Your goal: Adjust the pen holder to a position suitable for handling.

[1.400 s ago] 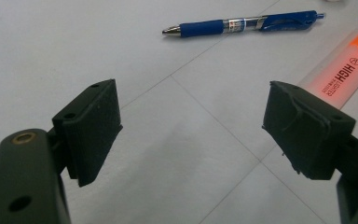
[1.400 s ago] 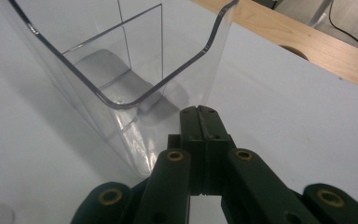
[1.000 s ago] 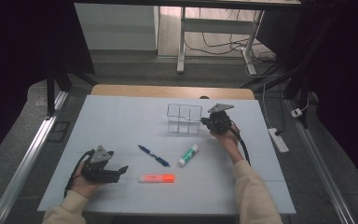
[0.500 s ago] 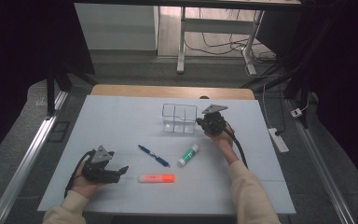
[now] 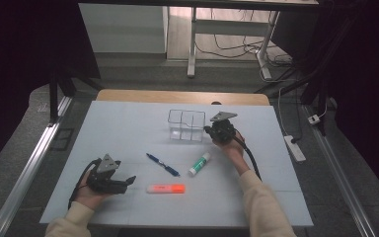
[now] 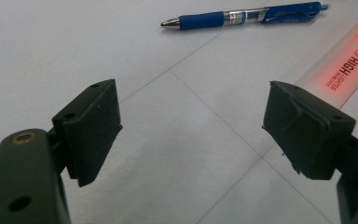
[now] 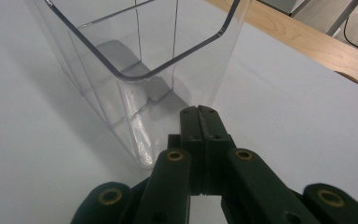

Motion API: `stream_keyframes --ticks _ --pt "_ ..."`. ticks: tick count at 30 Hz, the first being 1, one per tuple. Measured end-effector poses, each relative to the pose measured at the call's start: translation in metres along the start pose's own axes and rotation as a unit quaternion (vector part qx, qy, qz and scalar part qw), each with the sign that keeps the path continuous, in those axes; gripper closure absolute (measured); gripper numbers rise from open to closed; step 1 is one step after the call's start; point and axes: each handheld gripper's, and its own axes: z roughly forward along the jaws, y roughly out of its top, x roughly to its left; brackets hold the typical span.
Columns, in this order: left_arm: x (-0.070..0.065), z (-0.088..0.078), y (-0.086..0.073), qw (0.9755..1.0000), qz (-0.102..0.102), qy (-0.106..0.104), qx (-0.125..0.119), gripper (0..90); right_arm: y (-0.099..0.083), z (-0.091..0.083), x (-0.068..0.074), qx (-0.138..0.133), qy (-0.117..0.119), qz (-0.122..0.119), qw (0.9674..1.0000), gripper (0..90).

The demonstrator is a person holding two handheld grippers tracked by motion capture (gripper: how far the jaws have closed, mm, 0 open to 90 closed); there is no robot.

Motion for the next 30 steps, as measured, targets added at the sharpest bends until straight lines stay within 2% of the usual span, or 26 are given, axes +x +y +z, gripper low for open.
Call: stream_keyframes --ticks 10,16,23,26,27,30 --pt "0.001 -0.001 0.0 1.0 -0.001 0.0 -0.001 18.8 -0.002 0.0 -0.002 -0.005 0.003 -0.005 1.0 88.9" --pt "0.002 -0.001 -0.001 1.0 -0.003 -0.001 -0.002 18.8 -0.003 -0.007 -0.009 -0.005 -0.003 0.01 0.9999 88.9" --pt "0.002 -0.002 -0.001 1.0 -0.003 -0.003 -0.005 18.8 -0.007 -0.034 -0.01 -0.014 0.011 0.031 0.9994 88.9" --pt "0.002 -0.002 -0.001 1.0 -0.004 -0.003 -0.006 18.8 -0.011 -0.042 -0.008 -0.015 0.018 0.031 0.9992 88.9" --pt "0.003 -0.002 -0.001 1.0 -0.005 -0.003 -0.006 18.8 -0.015 -0.051 -0.006 -0.016 0.022 0.029 0.9992 88.8" --pt "0.003 -0.003 -0.001 1.0 -0.006 -0.004 -0.007 18.8 -0.018 -0.061 -0.003 -0.019 0.029 0.03 0.9989 87.2"
